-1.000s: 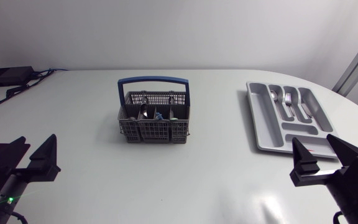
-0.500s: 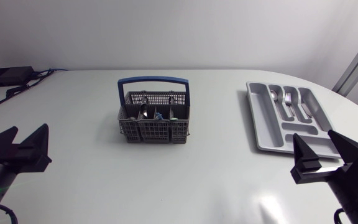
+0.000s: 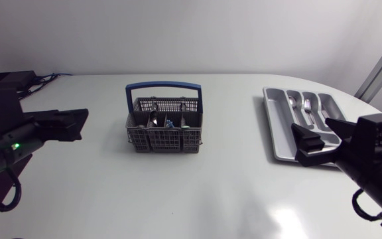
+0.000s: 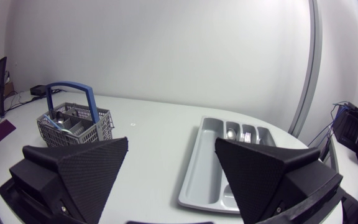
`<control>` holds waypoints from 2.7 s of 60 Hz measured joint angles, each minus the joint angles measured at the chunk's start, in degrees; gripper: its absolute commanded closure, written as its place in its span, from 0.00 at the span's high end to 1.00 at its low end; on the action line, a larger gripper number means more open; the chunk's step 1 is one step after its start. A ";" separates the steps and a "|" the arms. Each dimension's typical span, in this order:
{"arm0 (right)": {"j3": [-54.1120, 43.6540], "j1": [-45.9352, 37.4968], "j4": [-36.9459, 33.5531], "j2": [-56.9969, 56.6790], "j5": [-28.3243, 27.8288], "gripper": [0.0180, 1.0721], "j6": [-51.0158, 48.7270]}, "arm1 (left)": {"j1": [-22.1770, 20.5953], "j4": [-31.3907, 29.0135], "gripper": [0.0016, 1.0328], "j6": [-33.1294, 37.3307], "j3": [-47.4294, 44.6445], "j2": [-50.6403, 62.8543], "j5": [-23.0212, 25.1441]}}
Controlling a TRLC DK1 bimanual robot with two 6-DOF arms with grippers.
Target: Unload the cutlery basket into the drawer organizer.
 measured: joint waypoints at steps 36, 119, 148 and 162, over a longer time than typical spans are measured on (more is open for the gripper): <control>27.61 6.71 -25.18 33.24 -10.05 0.96 0.70 | -2.29 -19.32 0.90 9.35 28.46 40.96 7.37; 37.35 12.28 -27.21 48.70 -10.78 0.96 -3.37 | -11.76 4.52 0.26 13.07 30.77 57.59 2.97; 35.74 12.28 -26.95 48.63 -10.78 0.96 -4.26 | -14.40 8.81 0.04 15.67 28.87 57.59 -4.15; 34.49 12.35 -26.88 47.04 -10.75 0.96 -4.70 | -20.74 17.84 0.04 20.76 19.47 47.25 -13.84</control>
